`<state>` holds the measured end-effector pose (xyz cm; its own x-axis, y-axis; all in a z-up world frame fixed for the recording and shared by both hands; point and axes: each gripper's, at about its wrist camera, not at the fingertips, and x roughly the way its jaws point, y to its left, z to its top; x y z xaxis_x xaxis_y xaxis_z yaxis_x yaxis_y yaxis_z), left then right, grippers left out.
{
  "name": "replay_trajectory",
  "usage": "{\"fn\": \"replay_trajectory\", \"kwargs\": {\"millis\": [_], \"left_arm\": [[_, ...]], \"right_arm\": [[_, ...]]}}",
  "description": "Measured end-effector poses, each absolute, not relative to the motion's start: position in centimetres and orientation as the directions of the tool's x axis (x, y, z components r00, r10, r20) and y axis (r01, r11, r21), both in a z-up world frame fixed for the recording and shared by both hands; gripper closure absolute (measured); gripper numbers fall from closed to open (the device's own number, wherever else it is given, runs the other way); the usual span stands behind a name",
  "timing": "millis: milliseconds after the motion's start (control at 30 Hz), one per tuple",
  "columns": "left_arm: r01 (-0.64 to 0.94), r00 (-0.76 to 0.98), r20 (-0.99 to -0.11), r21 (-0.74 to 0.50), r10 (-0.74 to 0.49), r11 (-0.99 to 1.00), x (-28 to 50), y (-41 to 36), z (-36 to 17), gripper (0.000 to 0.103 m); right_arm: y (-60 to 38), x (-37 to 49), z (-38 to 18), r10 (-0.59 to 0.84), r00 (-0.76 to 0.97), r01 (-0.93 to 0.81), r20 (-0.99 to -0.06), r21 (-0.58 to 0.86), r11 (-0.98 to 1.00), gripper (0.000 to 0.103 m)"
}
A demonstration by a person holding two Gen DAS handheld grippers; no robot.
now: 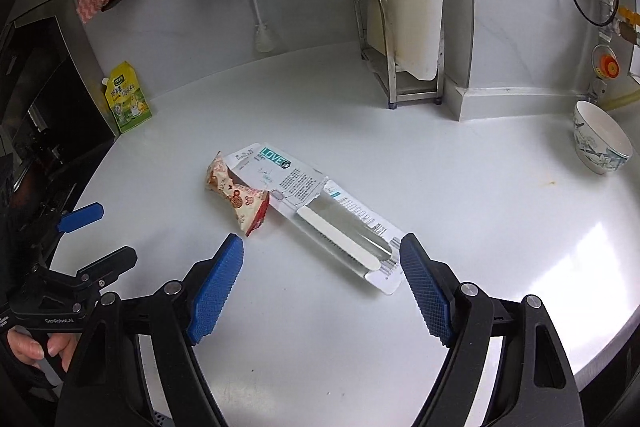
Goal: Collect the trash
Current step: 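Grasp the white LOVE toothbrush package with the right tool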
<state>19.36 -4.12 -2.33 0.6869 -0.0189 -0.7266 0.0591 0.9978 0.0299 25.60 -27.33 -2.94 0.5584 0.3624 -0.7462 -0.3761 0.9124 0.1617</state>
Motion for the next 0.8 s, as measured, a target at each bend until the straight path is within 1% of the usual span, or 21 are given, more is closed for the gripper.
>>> {"fn": "replay_trajectory", "kwargs": {"millis": [167, 200, 300, 400, 533, 700, 800], "left_arm": [[0.045, 0.674, -0.738, 0.008, -0.025, 0.999, 20.7, -4.0, -3.2, 0.006], [0.041, 0.672, -0.740, 0.003, -0.025, 0.999, 20.9, -4.0, -3.4, 0.006], [0.030, 0.669, -0.743, 0.000, -0.020, 1.000, 21.4, -3.8, -3.7, 0.006], [0.025, 0.667, -0.745, -0.001, -0.017, 1.000, 21.8, -3.7, -3.9, 0.006], [0.021, 0.670, -0.742, 0.012, -0.005, 1.000, 22.2, -3.7, -4.0, 0.006], [0.023, 0.674, -0.738, -0.004, -0.019, 1.000, 22.4, -3.3, -3.9, 0.006], [0.015, 0.676, -0.737, 0.009, -0.004, 1.000, 22.6, -3.1, -4.0, 0.006]], "right_arm": [[-25.4, 27.9, -4.1, 0.272, 0.551, -0.458, -0.789, -0.014, 0.889, 0.026], [-25.0, 28.3, -4.4, 0.266, 0.537, -0.480, -0.801, -0.031, 0.877, 0.026], [-23.8, 29.3, -5.3, 0.282, 0.452, -0.556, -0.847, -0.020, 0.831, 0.026], [-22.9, 29.9, -6.2, 0.267, 0.408, -0.605, -0.873, -0.039, 0.796, 0.026], [-22.2, 30.8, -6.6, 0.242, 0.392, -0.631, -0.888, -0.068, 0.773, 0.026], [-21.7, 32.6, -7.7, 0.232, 0.342, -0.659, -0.911, -0.056, 0.750, 0.024], [-20.9, 33.3, -8.2, 0.224, 0.329, -0.682, -0.917, -0.067, 0.728, 0.024]]}}
